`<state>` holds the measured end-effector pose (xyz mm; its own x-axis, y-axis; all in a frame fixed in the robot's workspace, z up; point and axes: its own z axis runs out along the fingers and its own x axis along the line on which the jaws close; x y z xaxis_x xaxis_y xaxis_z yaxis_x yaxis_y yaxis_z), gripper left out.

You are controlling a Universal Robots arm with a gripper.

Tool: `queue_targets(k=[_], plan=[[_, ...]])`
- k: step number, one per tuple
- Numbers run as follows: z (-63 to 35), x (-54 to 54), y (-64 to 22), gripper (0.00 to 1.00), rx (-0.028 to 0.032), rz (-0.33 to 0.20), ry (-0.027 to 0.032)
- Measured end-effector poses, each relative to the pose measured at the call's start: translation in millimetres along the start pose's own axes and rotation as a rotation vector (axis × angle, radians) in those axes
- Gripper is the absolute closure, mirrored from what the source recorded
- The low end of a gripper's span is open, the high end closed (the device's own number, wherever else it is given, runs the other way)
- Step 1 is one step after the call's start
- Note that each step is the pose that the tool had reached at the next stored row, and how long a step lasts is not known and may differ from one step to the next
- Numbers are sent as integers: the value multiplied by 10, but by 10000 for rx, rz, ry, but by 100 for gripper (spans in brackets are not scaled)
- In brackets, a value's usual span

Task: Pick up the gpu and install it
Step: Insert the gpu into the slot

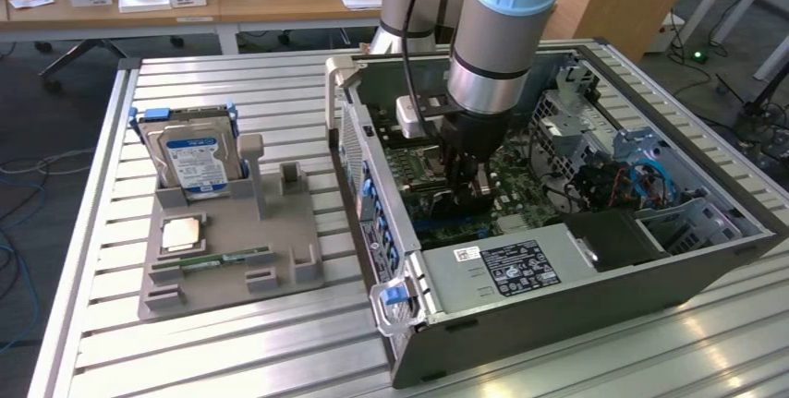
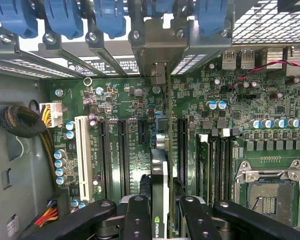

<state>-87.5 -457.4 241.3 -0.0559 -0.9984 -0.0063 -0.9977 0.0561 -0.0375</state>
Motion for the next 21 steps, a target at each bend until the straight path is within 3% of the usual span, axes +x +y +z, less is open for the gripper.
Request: queue_targets(k=[21], plan=[[6, 3, 8, 73, 2, -1, 1]])
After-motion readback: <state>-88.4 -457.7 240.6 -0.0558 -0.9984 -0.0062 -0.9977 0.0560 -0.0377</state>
